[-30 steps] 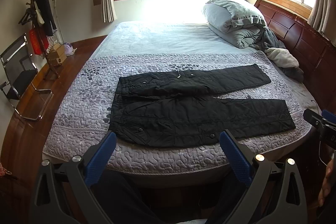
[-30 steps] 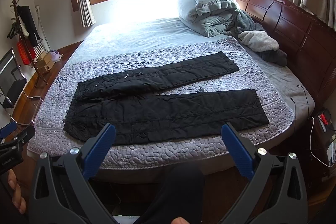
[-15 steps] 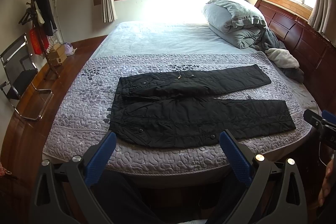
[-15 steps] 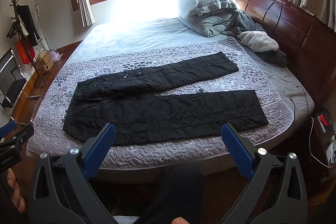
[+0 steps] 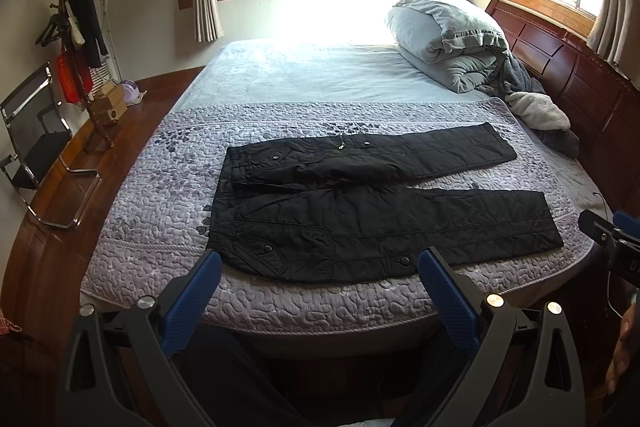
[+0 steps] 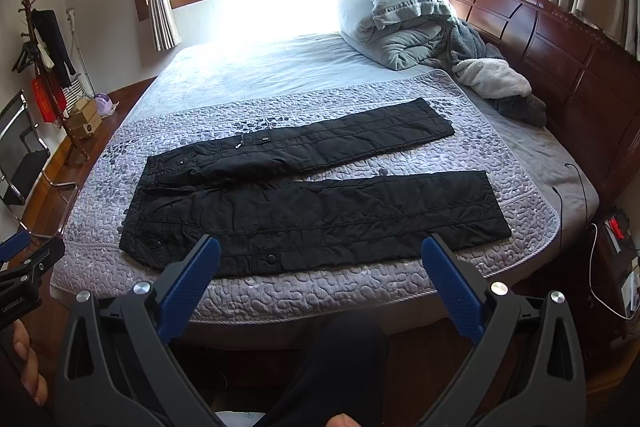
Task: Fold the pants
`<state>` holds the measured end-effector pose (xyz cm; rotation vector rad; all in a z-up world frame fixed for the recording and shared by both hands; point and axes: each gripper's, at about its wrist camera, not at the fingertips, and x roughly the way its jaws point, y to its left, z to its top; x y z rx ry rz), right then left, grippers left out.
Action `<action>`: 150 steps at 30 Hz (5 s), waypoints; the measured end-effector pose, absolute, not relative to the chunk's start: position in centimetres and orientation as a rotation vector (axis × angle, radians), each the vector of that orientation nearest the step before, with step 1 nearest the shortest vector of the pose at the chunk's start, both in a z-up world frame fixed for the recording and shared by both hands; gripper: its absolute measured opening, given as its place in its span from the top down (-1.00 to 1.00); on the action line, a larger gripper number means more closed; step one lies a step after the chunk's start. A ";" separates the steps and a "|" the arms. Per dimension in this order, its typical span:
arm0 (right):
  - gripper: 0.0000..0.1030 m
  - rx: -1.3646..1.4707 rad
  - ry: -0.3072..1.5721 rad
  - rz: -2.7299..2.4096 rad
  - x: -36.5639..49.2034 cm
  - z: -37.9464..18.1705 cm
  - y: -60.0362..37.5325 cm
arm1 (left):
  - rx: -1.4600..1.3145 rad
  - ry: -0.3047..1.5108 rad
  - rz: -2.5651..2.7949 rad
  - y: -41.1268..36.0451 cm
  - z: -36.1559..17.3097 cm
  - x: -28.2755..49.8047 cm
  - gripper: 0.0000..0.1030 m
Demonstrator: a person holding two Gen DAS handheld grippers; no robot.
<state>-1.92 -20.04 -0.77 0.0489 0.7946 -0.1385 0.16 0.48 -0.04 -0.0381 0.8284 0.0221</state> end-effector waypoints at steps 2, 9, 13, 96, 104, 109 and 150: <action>-0.96 0.049 0.794 -0.138 -1.9 -0.8 -20.1 | -0.038 0.828 0.021 0.5 -0.1 0.2 -0.93; -0.96 0.051 0.797 -0.137 -1.9 -0.8 -20.2 | -0.038 0.830 0.024 0.5 -0.1 0.3 -0.93; -0.96 0.050 0.798 -0.138 -1.9 -0.8 -20.1 | -0.038 0.830 0.023 0.5 -0.1 0.3 -0.93; -0.96 1.338 0.645 -0.289 6.0 -35.2 -67.3 | -0.912 1.185 0.223 24.3 -34.0 18.2 -0.36; 0.81 1.317 0.696 -0.266 6.8 -35.7 -66.5 | -0.928 1.081 0.380 23.8 -33.3 16.9 0.56; 0.84 1.235 0.766 -0.230 7.3 -34.0 -62.3 | -0.988 0.999 0.493 26.9 -32.3 14.8 0.60; -0.85 0.527 1.186 0.163 41.0 -23.4 -49.6 | -0.551 1.303 0.000 40.6 -33.4 43.5 -0.81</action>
